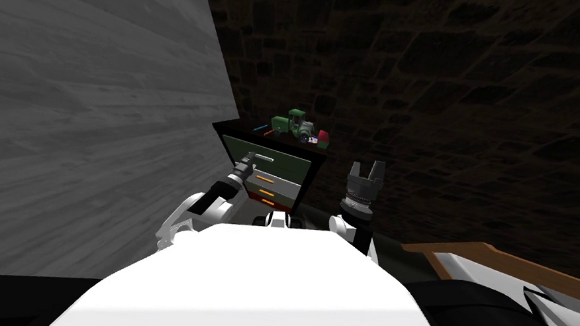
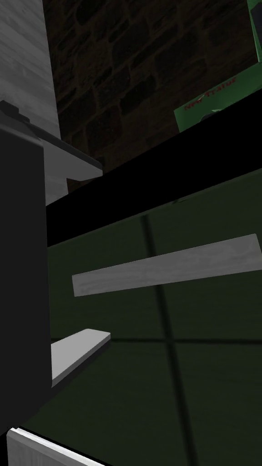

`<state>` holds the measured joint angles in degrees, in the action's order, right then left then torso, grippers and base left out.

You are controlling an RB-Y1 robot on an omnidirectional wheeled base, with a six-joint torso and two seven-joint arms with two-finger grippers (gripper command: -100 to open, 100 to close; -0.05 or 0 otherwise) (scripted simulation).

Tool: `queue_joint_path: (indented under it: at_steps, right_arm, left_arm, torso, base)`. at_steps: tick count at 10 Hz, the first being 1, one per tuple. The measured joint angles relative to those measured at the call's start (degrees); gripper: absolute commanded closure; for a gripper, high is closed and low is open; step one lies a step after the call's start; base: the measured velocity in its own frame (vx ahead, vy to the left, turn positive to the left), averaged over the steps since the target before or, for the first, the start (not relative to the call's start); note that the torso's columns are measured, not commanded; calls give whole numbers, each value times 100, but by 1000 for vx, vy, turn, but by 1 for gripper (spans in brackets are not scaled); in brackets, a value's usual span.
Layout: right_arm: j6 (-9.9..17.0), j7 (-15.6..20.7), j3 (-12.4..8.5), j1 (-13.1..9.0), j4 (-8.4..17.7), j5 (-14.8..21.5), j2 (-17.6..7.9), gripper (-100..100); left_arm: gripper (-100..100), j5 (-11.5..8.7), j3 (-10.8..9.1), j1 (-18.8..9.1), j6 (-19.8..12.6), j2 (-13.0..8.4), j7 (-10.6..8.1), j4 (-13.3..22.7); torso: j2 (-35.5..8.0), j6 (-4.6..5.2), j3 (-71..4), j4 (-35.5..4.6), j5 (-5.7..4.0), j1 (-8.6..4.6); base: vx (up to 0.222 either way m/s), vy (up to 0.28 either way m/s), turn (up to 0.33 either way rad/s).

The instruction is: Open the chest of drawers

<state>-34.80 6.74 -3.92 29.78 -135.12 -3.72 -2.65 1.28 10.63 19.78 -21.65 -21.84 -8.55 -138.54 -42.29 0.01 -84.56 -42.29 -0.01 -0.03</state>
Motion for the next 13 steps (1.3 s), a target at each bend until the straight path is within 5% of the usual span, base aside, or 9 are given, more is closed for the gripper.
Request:
queue_joint_path:
  at_steps: [9,10,13]
  right_arm:
    - [0,0,0,1,0,0,0,0]
    - [0,0,0,1,0,0,0,0]
    - [1,0,0,-3,1,0,0,0]
  left_arm:
    - [-100,58,99,-138,-967,-361,-218,-192]
    - [100,59,99,-139,-978,-360,-220,-197]
    - [100,73,124,-108,-968,-400,-249,-335]
  torso:
    - [22,0,-12,5,-2,-7]
    - [8,-1,-7,4,-1,-1]
    - [-46,-6,33,0,13,26]
  base:
    - [47,16,-43]
    - [9,-2,2]
    - [-167,46,47]
